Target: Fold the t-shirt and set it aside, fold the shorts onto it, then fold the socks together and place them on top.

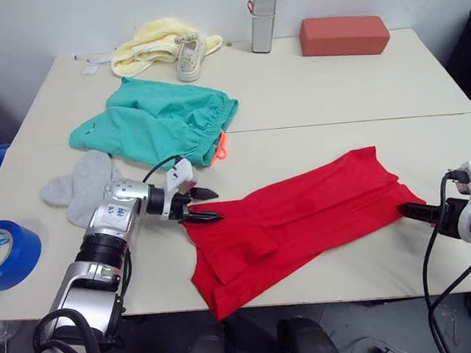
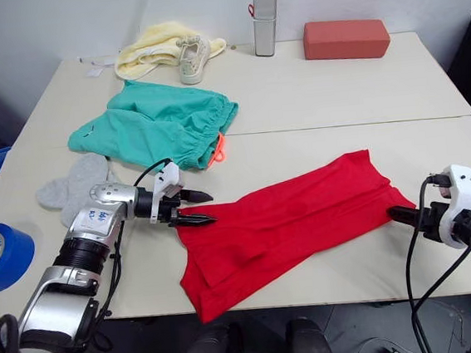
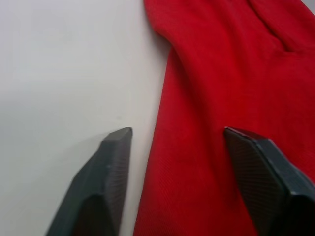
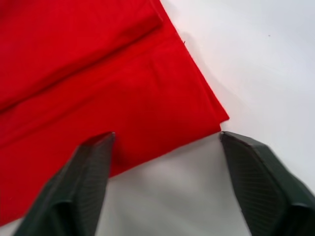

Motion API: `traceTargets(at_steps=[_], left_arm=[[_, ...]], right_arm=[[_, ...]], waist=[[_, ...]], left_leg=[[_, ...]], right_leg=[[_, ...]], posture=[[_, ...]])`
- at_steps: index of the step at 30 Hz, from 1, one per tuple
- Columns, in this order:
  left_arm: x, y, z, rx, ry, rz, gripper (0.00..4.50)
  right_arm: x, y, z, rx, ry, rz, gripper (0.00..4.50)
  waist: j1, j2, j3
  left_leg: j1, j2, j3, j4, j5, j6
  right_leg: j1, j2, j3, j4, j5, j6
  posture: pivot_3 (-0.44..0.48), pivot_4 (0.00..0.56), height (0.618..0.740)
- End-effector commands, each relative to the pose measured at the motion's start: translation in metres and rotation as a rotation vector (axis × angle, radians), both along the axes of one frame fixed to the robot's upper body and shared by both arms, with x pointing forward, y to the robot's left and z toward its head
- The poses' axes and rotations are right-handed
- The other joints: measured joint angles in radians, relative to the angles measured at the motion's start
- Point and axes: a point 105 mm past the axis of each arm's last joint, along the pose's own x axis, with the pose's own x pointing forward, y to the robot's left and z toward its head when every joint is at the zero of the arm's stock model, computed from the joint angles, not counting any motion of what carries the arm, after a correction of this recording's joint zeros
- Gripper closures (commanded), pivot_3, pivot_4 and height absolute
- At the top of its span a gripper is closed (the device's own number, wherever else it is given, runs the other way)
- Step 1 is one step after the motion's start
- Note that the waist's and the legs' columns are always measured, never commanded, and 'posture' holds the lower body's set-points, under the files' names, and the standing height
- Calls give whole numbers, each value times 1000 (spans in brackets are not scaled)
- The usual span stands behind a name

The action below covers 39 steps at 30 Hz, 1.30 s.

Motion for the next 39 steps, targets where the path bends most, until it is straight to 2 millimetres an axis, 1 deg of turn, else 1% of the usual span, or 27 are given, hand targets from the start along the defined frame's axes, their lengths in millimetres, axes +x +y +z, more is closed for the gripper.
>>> traceTargets(at_steps=[1, 3, 6, 7, 12, 14, 16, 18, 24, 27, 31, 34, 36, 37, 39], left_arm=[[-9, 5, -12, 44, 75, -12, 2706], [-12, 7, -13, 40, 88, -8, 3280], [-15, 9, -13, 26, 98, 6, 4248], [-17, 11, -13, 11, 100, 25, 4500], [-28, 19, -5, -99, 106, 154, 4500], [-33, 20, -3, -138, 95, 213, 4500], [-35, 19, 2, -206, 81, 308, 4500], [-38, 18, 5, -261, 75, 403, 4500], [-57, 11, 8, -332, 29, 610, 4500], [-71, 6, 6, -345, 41, 654, 4500], [-91, 3, -6, -323, 73, 677, 4500], [-100, 11, -14, -295, 91, 706, 4500], [-100, 22, -16, -263, 66, 719, 4013], [-99, 28, -15, -270, 59, 727, 3791], [-98, 39, -10, -287, 57, 732, 3213]], right_arm=[[9, 13, -3, 27, -12, 45, 2530], [12, 14, -3, 21, -25, 52, 3139], [15, 15, -2, 4, -39, 60, 4191], [19, 15, -1, -8, -57, 68, 4490], [44, 11, 13, -125, -155, 130, 4490], [57, 12, 20, -177, -205, 162, 4490], [73, 15, 31, -235, -285, 192, 4490], [88, 19, 38, -272, -339, 214, 4490], [125, 40, 44, -360, -431, 276, 4490], [138, 45, 42, -395, -447, 280, 4490], [149, 52, 44, -352, -478, 281, 4490], [150, 54, 48, -326, -483, 302, 3875], [147, 51, 55, -317, -506, 311, 3239], [144, 50, 57, -299, -506, 318, 2881], [135, 50, 62, -250, -504, 345, 2203]], waist=[[-3, 0, 0], [-6, -1, 0], [-9, -1, 0], [-13, -1, 0], [-27, -1, 0], [-26, -1, 0], [-23, -1, 0], [-22, 0, 0], [-19, -1, 0], [-18, -1, 1], [-19, -1, 1], [-19, -1, 1], [-19, -1, 1], [-18, -1, 1], [-17, -1, 1]], left_leg=[[0, 0, 0, 0, 0, 0], [0, 0, 0, 0, 0, 0], [0, 0, 0, 0, 0, 0], [0, 0, 0, 0, 0, 0], [0, 0, 0, 0, 0, 0], [0, 0, 0, 0, 0, 0], [0, 0, 0, 0, 0, 0], [0, 0, 0, 0, 0, 0], [0, 0, 0, 0, 1, -1], [0, 0, 0, 0, 1, -1], [0, 0, 0, 0, 1, -1], [0, 0, -1, 1, 1, -1], [0, 0, -1, 1, 1, -1], [0, 0, -1, 1, 1, -1], [0, 0, -1, 1, 1, -1]], right_leg=[[0, 0, 0, 0, 0, 0], [0, 0, 0, 0, 0, 0], [0, 0, 0, 3, 0, 0], [0, 0, 0, 4, 0, 0], [0, 0, 1, 4, 0, 0], [0, 0, 1, 5, 0, 0], [0, 0, 1, 5, 0, 0], [-1, 0, 1, 5, 0, 0], [0, -1, 1, 4, 0, 0], [0, 0, 0, 4, 0, 0], [1, 0, 0, 4, 0, 0], [1, 0, 0, 3, 0, 0], [1, 0, 0, 1, 0, 0], [1, 0, 0, -1, 0, 0], [1, 0, 0, -1, 0, 0]], posture=[[0, 150, 740], [0, 150, 740], [0, 150, 740], [0, 150, 740], [0, 150, 740], [0, 150, 740], [0, 150, 740], [0, 150, 740], [0, 150, 740], [0, 150, 740], [0, 150, 740], [0, 150, 740], [0, 150, 740], [0, 150, 740], [0, 150, 740]])
